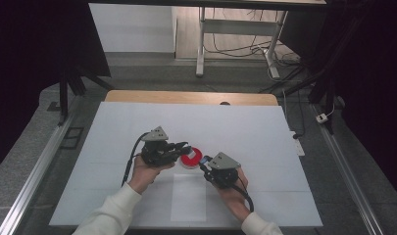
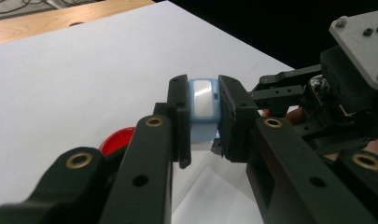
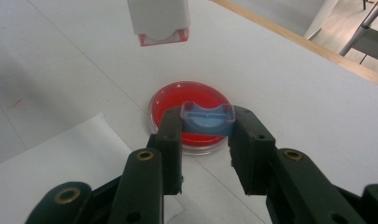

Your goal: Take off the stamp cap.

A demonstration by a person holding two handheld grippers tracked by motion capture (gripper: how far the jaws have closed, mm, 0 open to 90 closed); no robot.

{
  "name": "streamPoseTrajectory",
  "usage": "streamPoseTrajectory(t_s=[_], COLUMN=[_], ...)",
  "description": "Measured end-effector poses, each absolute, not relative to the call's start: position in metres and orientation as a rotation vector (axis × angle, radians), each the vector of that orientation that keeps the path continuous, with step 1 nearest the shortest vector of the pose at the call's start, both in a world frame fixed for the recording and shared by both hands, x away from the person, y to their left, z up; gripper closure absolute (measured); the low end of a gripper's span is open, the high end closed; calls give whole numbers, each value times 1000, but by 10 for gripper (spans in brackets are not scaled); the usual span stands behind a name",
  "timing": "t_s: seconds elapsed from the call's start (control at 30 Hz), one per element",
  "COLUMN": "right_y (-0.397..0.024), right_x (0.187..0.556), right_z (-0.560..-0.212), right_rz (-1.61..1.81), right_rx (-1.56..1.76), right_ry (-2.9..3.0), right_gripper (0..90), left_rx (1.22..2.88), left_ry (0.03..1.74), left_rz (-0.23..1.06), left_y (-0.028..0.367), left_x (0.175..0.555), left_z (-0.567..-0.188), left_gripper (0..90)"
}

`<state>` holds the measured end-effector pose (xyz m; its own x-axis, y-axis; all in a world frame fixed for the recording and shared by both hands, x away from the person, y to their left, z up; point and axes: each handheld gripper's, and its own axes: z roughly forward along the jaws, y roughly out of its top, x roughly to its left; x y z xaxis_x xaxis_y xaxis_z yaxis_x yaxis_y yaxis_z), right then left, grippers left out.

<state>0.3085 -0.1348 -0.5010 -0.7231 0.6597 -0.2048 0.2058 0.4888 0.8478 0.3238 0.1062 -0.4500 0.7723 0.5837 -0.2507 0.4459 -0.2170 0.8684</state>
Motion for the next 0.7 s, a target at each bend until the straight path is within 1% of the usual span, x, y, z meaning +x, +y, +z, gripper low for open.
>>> streamPoseTrajectory(t_s=[0.33,0.7], right_y=[-148,-190], right_x=[308,306], right_z=[-499,-499], right_rz=[1197,1207], right_rx=[727,816], right_ry=[2212,2193], right_gripper=[658,657], left_rx=[1866,1876], left_ry=[791,790], left_rz=[171,184], left_y=[105,104], left_x=[323,323], left_z=[-451,-452], left_gripper=[755,755])
